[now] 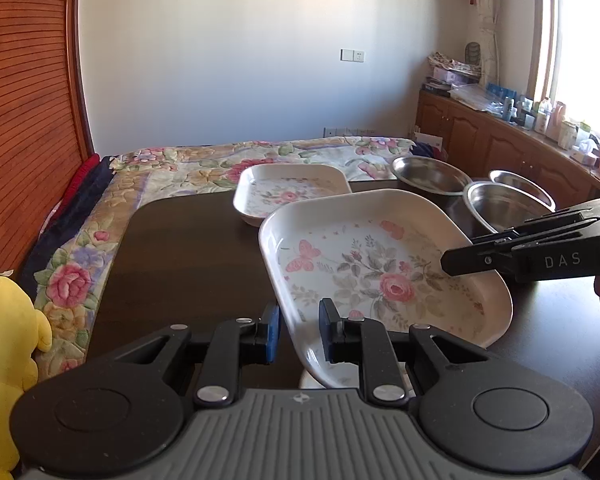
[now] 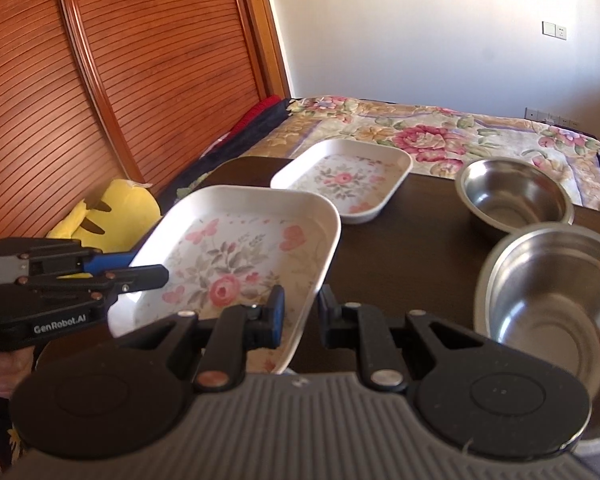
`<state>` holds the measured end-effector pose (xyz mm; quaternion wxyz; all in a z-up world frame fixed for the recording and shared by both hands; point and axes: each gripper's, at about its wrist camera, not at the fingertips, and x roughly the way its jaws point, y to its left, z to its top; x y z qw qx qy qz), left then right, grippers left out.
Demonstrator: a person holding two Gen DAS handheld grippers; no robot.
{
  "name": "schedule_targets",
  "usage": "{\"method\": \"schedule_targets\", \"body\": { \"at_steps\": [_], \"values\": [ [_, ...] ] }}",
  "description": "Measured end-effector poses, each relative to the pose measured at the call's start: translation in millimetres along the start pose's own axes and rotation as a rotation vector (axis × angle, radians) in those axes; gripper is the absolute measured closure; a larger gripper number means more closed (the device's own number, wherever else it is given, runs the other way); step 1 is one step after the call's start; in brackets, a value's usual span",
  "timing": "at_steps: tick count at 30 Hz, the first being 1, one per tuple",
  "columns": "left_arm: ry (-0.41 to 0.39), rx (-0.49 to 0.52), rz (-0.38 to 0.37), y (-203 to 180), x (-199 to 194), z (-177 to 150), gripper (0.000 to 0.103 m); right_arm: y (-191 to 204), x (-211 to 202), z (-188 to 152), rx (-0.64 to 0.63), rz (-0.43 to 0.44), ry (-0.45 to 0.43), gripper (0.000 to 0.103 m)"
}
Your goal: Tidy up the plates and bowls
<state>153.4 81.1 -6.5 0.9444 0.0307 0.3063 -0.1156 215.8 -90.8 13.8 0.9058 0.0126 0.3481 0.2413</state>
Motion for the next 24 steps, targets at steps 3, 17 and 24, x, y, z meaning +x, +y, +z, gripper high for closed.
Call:
{"method": "schedule_targets", "body": {
  "at_steps": [3, 17, 24],
  "values": [
    [0.002, 0.005, -0.002, -6, -5, -4, 0.081, -1, -7, -6, 0.004, -0.002, -0.005, 0.083],
    [-0.001, 0.006, -0.017, -25, -28, -24, 0.081, -1, -31, -31, 0.016, -0.003, -0.014, 0.083],
    [0.007, -0.003, -0.022, -27, -34, -38, 0.081, 2, -38, -42, 0.023, 0.005, -0.011, 0.083]
  ]
}}
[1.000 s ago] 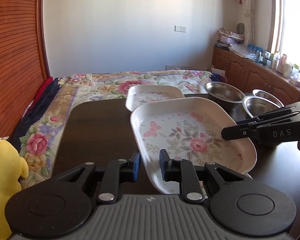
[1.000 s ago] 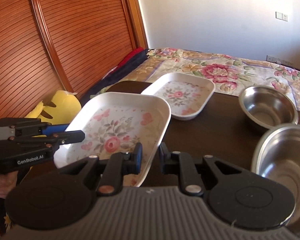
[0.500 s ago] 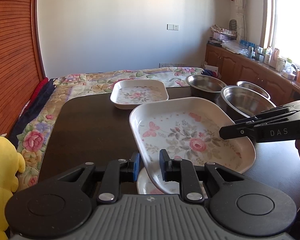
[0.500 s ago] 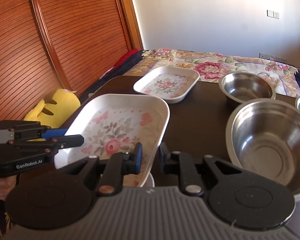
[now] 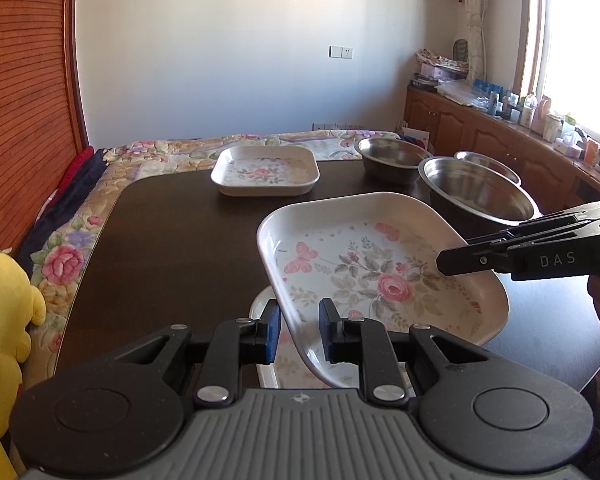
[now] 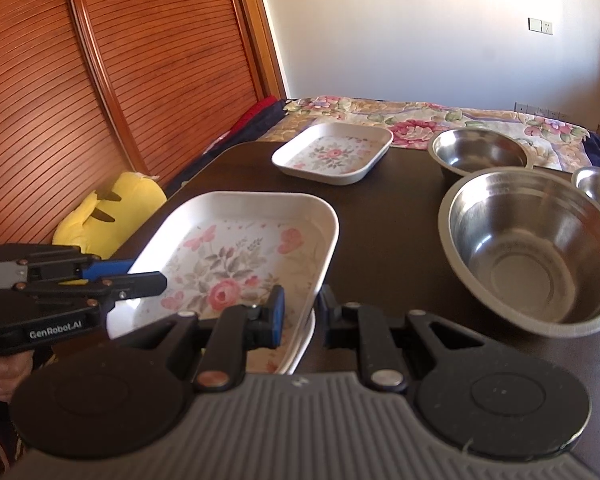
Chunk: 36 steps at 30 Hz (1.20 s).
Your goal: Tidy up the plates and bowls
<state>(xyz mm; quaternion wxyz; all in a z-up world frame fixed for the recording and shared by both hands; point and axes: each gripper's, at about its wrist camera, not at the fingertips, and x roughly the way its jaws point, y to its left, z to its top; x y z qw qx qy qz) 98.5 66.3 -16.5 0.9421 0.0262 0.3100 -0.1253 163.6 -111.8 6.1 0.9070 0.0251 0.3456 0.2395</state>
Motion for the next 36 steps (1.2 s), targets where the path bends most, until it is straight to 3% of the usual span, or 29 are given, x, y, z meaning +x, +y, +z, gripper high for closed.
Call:
{"method": "schedule_targets", "body": {
  "at_steps": [36],
  "values": [
    [0.035, -0.016, 0.044, 8, 7, -30, 0.081, 17, 1, -40, 0.006, 0.025, -0.008, 0.082]
  ]
}}
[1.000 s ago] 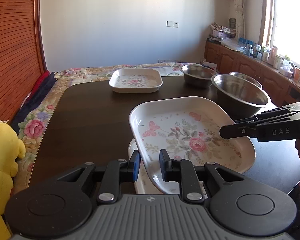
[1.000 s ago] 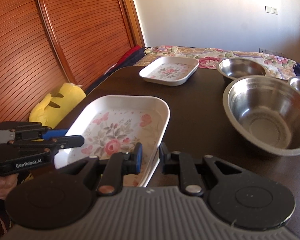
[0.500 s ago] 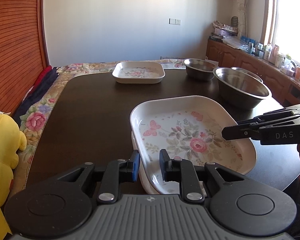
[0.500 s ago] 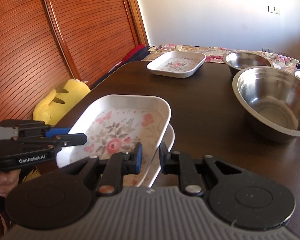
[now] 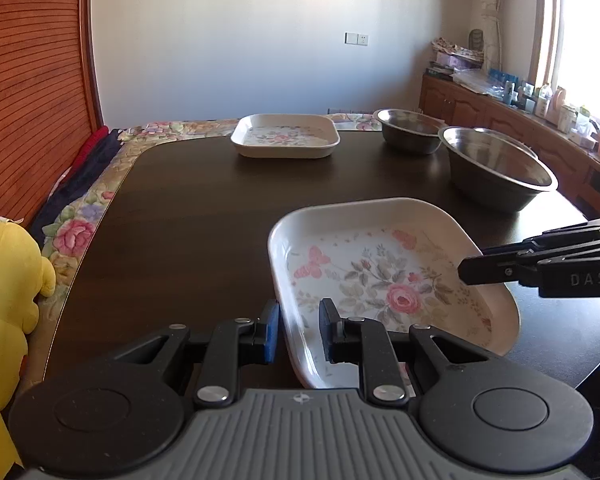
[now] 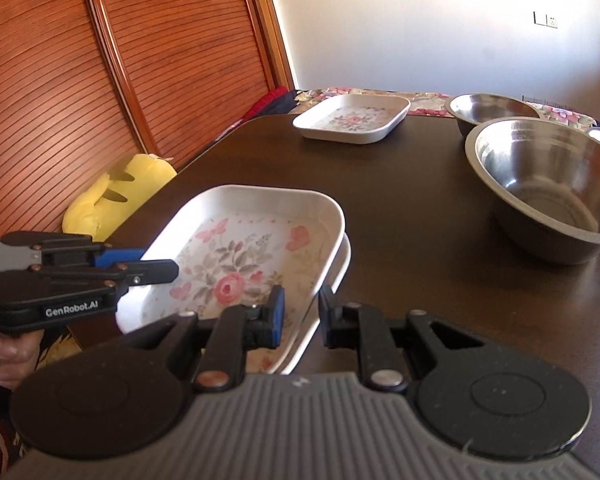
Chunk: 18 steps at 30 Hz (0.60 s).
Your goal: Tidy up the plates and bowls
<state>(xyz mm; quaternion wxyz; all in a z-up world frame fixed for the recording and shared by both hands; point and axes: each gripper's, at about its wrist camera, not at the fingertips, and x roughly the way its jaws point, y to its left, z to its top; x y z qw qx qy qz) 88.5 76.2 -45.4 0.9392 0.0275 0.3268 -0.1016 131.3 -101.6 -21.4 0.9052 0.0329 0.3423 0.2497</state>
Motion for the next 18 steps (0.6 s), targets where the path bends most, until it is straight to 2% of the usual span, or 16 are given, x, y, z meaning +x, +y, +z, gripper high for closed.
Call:
{"method": "schedule_targets", "body": {
  "at_steps": [9, 18],
  "values": [
    [-0.008, -0.003, -0.005, 2, 0, -1, 0.081, -3, -2, -1, 0.01, 0.007, -0.01, 0.08],
    [-0.042, -0.014, 0.016, 6, -9, 7, 0.079, 1, -14, 4, -0.036, -0.015, -0.056, 0.08]
  ]
}}
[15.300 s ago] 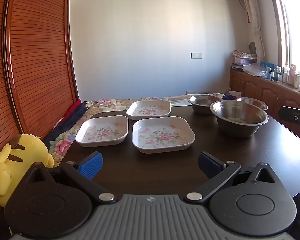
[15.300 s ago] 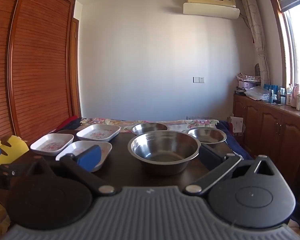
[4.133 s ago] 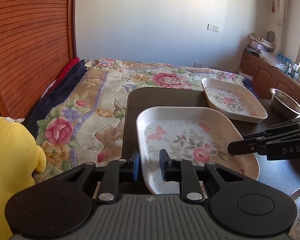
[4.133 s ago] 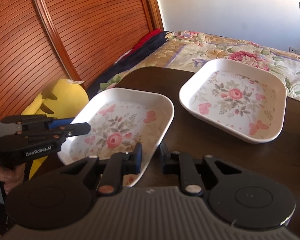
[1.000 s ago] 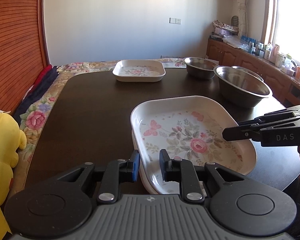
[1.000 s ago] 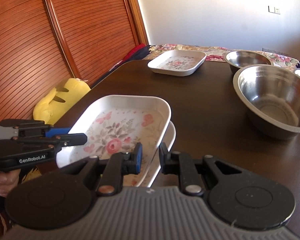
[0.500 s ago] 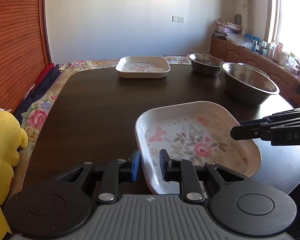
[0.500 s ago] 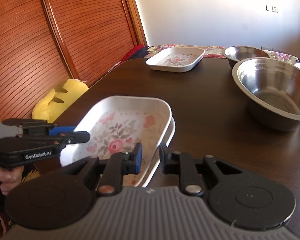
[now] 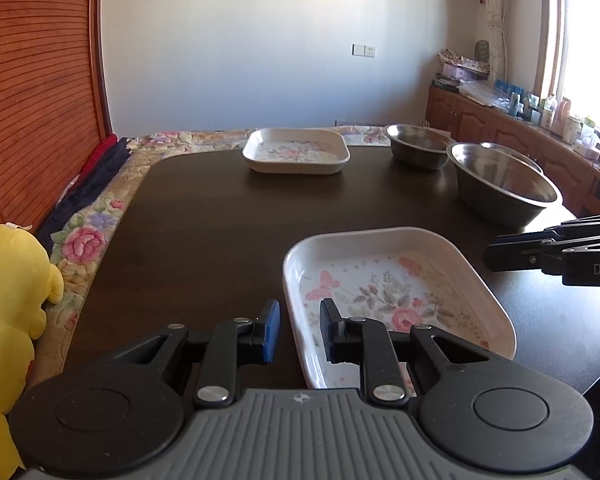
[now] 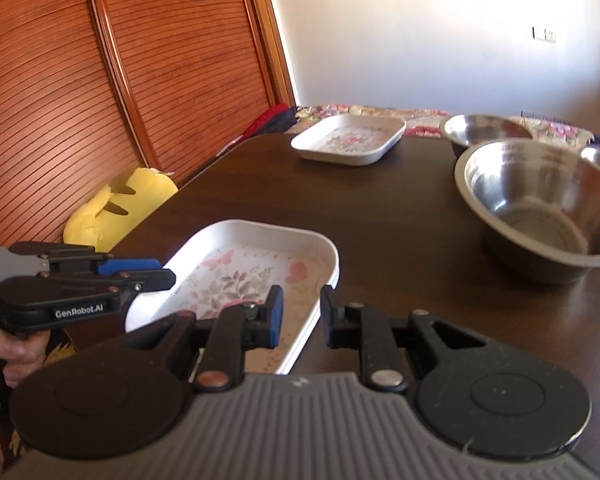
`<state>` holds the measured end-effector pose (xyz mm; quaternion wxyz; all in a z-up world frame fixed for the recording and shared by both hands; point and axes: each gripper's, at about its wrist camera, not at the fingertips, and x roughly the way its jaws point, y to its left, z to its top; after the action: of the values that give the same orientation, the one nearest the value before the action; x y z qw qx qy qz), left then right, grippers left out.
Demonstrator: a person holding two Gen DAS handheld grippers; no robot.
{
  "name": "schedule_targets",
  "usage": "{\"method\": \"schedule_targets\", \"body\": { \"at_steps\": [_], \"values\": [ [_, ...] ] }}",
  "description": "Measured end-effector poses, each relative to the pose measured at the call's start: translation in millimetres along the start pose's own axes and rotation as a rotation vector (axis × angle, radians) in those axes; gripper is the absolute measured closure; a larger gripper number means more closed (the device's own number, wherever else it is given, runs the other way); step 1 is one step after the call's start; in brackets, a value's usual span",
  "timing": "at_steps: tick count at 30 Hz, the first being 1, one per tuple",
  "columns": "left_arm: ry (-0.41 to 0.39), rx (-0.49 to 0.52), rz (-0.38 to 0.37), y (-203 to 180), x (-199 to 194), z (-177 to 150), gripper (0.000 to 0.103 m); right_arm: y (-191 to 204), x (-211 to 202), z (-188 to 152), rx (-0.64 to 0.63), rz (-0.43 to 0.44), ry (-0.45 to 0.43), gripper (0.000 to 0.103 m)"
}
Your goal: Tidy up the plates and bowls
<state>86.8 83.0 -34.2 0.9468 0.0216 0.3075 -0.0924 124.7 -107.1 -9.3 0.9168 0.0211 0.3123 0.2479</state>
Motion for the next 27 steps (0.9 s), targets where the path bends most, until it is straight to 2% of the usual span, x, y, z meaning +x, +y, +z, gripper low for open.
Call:
{"method": "schedule_targets", "body": {
  "at_steps": [15, 27],
  "values": [
    [-0.025, 0.021, 0.004, 0, 2, 21, 0.077, -9, -11, 33, -0.059, -0.037, -0.054, 0.08],
    [-0.053, 0.05, 0.016, 7, 25, 64, 0.075, -16, 0, 76, -0.125, -0.051, -0.074, 0.08]
  ]
}}
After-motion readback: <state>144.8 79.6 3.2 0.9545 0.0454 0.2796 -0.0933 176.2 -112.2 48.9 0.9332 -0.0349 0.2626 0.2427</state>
